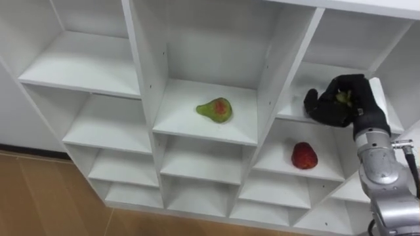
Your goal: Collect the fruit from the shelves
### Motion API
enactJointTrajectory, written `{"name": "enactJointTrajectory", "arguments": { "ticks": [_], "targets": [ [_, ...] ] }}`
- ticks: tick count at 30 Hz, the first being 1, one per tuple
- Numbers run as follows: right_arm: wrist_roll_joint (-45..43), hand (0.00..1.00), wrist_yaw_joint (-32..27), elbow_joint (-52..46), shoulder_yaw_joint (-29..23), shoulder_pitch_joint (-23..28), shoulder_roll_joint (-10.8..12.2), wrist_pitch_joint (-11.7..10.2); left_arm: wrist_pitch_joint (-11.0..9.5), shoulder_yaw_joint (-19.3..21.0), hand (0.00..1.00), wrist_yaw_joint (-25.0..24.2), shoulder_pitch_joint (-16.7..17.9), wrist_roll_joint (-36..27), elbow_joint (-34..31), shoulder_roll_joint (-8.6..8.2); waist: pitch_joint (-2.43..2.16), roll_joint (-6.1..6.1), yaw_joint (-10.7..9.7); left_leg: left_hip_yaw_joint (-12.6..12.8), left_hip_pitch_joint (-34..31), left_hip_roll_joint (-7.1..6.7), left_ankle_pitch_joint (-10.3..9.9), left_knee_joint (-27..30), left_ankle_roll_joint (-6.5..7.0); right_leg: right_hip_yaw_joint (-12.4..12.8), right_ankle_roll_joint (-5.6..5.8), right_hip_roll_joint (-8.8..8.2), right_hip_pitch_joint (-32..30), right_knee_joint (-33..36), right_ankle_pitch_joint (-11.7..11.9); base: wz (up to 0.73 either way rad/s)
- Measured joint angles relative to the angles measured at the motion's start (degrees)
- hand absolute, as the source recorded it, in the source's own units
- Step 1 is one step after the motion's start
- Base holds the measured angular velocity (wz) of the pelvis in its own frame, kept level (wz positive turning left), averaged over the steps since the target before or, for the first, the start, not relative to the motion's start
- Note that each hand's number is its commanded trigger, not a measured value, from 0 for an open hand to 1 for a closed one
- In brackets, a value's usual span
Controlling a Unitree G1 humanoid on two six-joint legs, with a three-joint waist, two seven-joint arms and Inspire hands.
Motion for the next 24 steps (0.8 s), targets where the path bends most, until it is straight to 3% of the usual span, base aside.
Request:
{"name": "enactJointTrajectory", "arguments": {
  "ticks": [5, 8, 12, 19, 24],
  "targets": [
    [3.35, 1.0, 3.5, -6.96, 4.01, 4.8, 2.03, -0.02, -1.37, -0.28, 1.0, 0.77, -2.78, -8.77, -1.69, -0.29, 0.13, 0.79, -0.39, 0.43, -0.03, 0.1, 0.0, -0.1, 0.0, 0.41, 0.0, 0.01, -0.1, 0.07, 0.0, -0.06],
    [7.33, 1.0, 7.88, -8.57, 7.2, 8.18, 3.84, 1.94, -3.48, -1.8, 1.0, 0.85, -4.11, -14.9, -3.38, -1.1, 0.12, 0.92, -0.29, 0.43, -0.1, 0.02, -0.02, -0.03, 0.03, 0.49, 0.01, -0.1, -0.17, 0.32, 0.01, -0.01],
    [12.11, 1.0, 12.03, -8.58, 10.06, 9.55, 5.57, 3.0, -4.28, -4.53, 1.0, 0.73, -4.95, -20.23, -3.49, -2.79, -0.21, 1.86, -0.24, 1.28, -0.92, 0.02, 0.19, 0.01, 0.29, 1.57, 0.05, -0.22, -1.72, 1.22, 0.03, -0.11],
    [14.44, 1.0, 18.0, -8.28, 14.68, 10.87, 7.03, 3.15, -4.28, -7.74, 1.0, 0.41, -6.66, -23.56, -3.62, -4.35, -0.11, 1.65, -0.52, 1.65, -1.34, 0.14, 0.19, 0.13, 0.3, 1.48, 0.1, -0.18, -2.24, 1.24, 0.07, -0.03],
    [18.55, 1.0, 20.01, -7.25, 17.79, 10.88, 8.0, 3.92, -4.29, -9.1, 1.0, 0.62, -8.94, -34.21, -5.1, -4.45, 0.43, 0.76, -0.05, 1.99, -1.36, 0.23, 0.19, -0.11, 0.3, 1.84, 0.09, -0.11, -2.43, 1.23, 0.08, 0.0]
  ]
}}
